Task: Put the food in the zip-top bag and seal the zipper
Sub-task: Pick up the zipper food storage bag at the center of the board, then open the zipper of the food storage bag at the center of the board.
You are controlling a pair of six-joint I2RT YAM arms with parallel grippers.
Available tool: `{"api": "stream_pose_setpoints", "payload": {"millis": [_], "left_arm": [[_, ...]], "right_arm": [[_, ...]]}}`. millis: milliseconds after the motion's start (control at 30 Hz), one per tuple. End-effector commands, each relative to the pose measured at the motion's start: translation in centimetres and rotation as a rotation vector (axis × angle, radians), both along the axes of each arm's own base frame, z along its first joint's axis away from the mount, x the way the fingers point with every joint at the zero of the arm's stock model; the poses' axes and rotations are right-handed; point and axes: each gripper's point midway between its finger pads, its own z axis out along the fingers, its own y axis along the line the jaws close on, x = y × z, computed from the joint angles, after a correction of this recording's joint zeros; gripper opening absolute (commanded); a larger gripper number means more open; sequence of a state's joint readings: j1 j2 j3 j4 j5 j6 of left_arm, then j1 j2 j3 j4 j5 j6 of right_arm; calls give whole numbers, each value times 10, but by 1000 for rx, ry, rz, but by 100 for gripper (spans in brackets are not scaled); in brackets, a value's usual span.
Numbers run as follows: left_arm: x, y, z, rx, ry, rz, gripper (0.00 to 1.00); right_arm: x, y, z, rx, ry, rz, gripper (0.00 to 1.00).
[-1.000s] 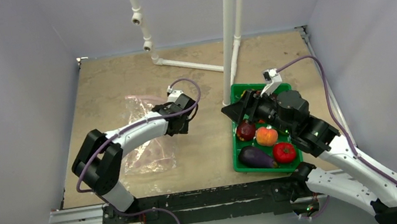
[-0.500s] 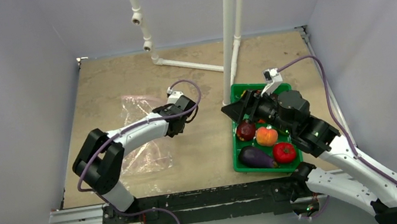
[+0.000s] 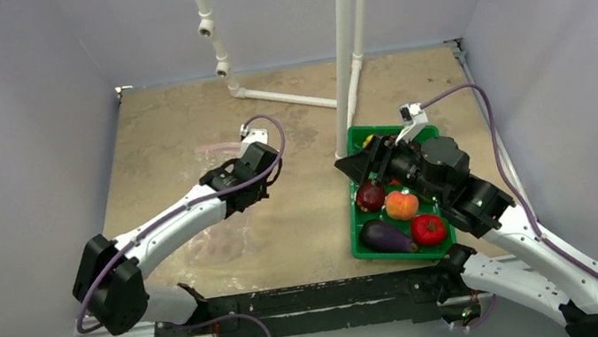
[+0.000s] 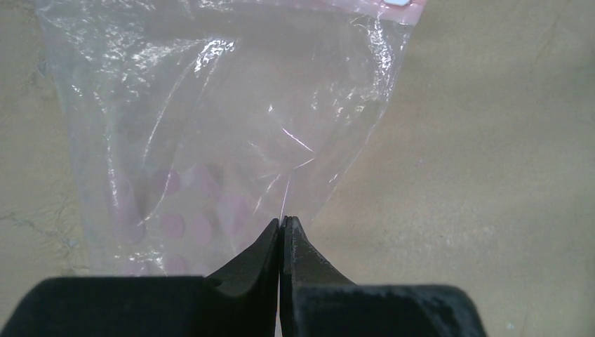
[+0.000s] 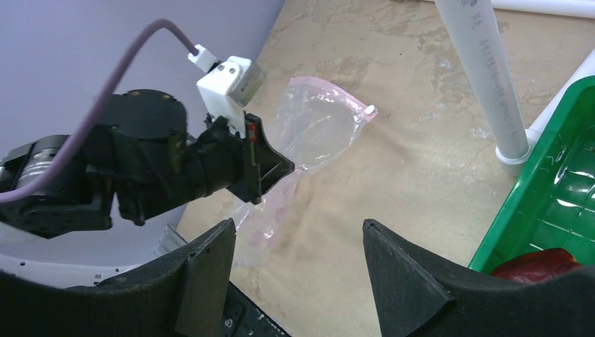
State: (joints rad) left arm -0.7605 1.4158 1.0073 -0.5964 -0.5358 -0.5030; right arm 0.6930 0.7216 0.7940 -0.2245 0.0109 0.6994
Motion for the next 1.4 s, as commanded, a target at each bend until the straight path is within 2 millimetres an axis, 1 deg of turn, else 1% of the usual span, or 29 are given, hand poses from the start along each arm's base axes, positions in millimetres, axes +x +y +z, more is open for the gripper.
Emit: {"api": "stream_pose_setpoints", "payload": {"millis": [0,167,300,433,533,633,833,1000,1100,1200,1267,1367], "left_arm": [[-16,-6,16,-30,19,-114,0],[-33,-8,30,-57,17,-213,0],[-46,-12,49,-133,-41,-291,0],[-59,-20,63,-222,-87,-384,0],[-68,-26,69,-274,-103,-440,0],[-75,-34,79,-323,-124,-498,0],[-87,-40,98,-404,-179,-572,0],[-97,-40,116,-458,-231,-619,0],[-99,-40,121,-471,-251,-626,0],[-105,-44,124,-493,-249,-663,0],[-108,-46,126,-507,-251,-682,0],[-113,-47,130,-526,-260,-710,0]], "right_arm": [[4,-3,26,30,-69,-21,69],[8,3,26,-3,-61,0,69],[14,7,22,-36,-39,-3,69],[20,1,23,-39,-25,-51,69],[23,0,22,-27,-1,-80,69],[26,0,14,-23,49,-107,69],[27,-5,-13,12,165,-173,67],[22,3,-33,70,236,-161,65],[23,7,-45,80,279,-164,62],[25,13,-59,81,320,-157,60],[26,19,-64,86,336,-142,60],[26,28,-66,101,347,-110,60]]}}
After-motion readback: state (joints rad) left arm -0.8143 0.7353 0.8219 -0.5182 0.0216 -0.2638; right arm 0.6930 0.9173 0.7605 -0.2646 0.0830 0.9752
